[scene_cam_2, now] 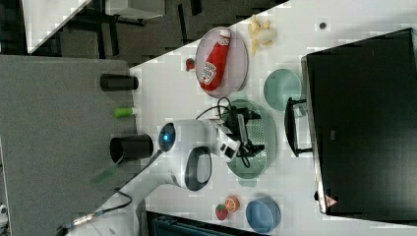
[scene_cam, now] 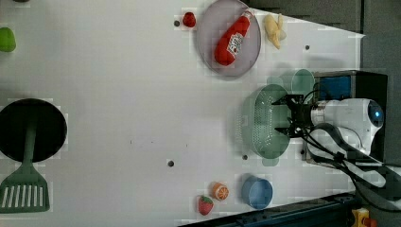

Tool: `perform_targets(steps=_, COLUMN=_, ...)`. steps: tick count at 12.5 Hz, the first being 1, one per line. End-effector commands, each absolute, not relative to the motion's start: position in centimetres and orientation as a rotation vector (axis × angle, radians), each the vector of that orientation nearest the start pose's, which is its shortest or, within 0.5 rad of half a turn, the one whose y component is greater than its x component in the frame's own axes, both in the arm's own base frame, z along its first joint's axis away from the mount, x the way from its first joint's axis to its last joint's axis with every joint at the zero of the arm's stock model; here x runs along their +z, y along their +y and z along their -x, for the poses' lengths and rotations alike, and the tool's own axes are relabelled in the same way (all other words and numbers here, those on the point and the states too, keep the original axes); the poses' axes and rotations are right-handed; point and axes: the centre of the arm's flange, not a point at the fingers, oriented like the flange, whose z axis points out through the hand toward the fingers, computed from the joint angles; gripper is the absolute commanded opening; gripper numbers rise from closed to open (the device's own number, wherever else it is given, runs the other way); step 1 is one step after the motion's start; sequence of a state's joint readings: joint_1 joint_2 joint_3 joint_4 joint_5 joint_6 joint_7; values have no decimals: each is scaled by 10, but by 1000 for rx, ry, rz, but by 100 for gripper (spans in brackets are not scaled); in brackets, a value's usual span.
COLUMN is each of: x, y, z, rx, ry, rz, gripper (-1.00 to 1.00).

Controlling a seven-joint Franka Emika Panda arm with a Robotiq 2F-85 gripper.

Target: Drag strainer left to right.

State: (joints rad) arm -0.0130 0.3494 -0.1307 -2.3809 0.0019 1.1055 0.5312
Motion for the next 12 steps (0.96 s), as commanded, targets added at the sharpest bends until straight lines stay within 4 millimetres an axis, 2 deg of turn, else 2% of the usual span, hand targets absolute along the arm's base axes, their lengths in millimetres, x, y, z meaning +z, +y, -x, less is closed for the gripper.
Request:
perform_targets(steps=1, x=236, y=-20, z=-509, rx=11, ry=1876, rz=2554, gripper=100)
perform_targets(steps=4, x=316, y=13, z=-506, rx=-57, ry=1553, rz=2714, gripper=100)
perform_targets(steps=7, x=397, y=27, z=-492, rx=-176, ry=1226, rz=2841, gripper=100)
perform_targets(steps=9, x=444, y=23, z=-473, rx=-207, ry=1145, rz=2872, gripper=100)
perform_targets(steps=12, x=518, y=22, z=-432, rx=-166, ry=1150, rz=2893, gripper=100)
